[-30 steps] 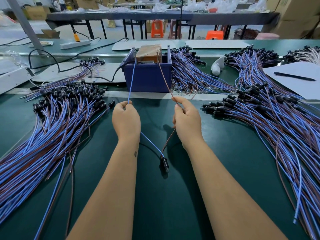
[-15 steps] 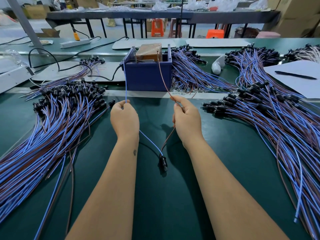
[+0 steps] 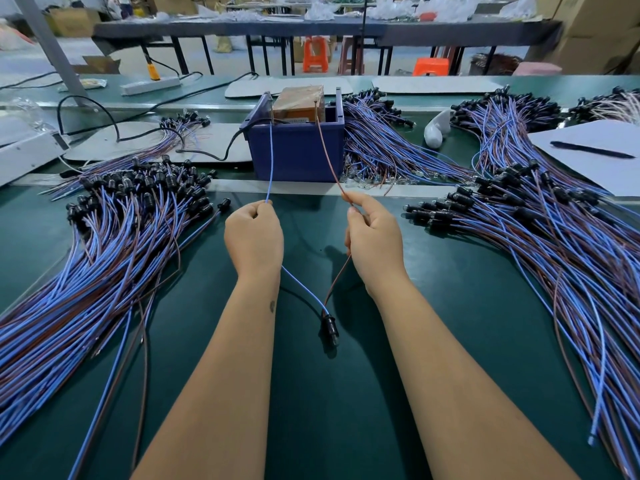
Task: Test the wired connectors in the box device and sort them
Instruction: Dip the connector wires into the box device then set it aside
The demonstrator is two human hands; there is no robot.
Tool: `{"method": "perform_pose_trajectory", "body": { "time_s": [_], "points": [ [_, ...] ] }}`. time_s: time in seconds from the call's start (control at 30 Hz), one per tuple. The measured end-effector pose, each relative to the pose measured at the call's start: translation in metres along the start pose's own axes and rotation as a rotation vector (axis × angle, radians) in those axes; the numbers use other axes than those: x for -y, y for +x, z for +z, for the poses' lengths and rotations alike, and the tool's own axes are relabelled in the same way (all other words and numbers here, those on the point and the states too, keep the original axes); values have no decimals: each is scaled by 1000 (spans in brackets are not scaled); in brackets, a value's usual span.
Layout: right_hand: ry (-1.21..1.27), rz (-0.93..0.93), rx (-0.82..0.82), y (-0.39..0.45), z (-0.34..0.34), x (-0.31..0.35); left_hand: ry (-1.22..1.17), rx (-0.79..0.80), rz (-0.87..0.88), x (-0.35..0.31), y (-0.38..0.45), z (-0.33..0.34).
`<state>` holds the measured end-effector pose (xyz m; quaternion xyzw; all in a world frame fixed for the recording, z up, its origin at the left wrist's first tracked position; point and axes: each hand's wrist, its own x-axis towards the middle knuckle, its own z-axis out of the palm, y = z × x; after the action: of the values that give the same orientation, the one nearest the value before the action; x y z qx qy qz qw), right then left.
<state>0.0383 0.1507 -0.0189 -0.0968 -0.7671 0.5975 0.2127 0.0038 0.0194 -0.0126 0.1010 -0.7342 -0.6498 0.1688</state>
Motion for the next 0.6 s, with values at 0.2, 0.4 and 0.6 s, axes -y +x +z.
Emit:
{"method": "perform_pose_trajectory", "body": {
  "time_s": [0.2,0.4,0.6],
  "points": [
    [-4,10,11,0,0,-3,-3,12,1,0,-1,1],
    [-30,2,15,1,1,-5,-10,10,-20,0,-1,2],
    [-25,-32,26,1,2,-4,-5,15,-7,1,1,2]
  ]
}}
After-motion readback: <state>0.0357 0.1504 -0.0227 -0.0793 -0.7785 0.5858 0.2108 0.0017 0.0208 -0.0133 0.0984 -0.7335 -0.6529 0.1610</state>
